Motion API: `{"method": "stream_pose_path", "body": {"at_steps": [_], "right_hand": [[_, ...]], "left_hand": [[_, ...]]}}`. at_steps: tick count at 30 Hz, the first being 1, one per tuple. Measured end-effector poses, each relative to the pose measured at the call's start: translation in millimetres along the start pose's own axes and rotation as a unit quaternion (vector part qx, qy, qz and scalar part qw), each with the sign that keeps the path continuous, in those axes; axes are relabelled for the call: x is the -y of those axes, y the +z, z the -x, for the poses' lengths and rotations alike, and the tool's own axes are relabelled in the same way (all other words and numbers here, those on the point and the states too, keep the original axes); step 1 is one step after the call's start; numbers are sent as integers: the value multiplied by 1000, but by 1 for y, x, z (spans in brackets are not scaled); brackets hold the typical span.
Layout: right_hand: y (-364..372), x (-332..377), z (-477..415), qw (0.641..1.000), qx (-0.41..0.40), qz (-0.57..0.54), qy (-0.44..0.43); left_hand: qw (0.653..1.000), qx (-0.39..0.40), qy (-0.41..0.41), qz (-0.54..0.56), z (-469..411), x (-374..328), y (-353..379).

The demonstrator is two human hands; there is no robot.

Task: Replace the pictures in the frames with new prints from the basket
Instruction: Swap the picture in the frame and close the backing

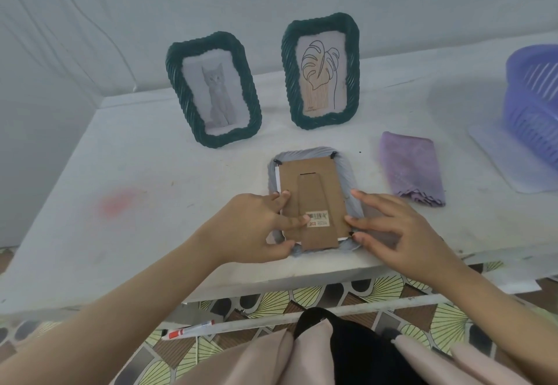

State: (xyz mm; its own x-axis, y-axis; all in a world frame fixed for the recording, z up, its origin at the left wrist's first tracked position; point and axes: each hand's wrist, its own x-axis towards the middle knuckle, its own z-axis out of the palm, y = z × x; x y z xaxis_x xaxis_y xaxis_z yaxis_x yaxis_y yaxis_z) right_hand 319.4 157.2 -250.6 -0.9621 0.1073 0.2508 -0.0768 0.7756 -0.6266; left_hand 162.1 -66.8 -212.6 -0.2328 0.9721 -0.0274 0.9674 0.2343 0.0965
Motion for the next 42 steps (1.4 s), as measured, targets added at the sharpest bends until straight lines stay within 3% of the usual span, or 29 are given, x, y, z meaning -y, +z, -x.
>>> {"method": "stream_pose_path", "body": {"at_steps": [5,8,11,20,28,36,42], "right_hand": [[1,2,0,1000,0,-15,20],[2,2,1,998,1,-40,49],[1,2,2,997,6,-41,64],[-3,8,-1,996,12,-44,70],[-3,9,1,996,14,-40,72],[-2,7,2,997,13,-37,67],[-3,18,0,994,2,-44,103]], "left_hand": [[994,-58,-56,73,9,-1,5],[971,-90,-112,193,12,3,11],[958,-111,-129,232,11,1,15],[998,-41,-41,19,7,-7,2],[1000,-3,-20,-14,2,-8,-4],[999,-22,-44,14,6,-12,3],[983,-36,-125,130,10,-20,10]]}}
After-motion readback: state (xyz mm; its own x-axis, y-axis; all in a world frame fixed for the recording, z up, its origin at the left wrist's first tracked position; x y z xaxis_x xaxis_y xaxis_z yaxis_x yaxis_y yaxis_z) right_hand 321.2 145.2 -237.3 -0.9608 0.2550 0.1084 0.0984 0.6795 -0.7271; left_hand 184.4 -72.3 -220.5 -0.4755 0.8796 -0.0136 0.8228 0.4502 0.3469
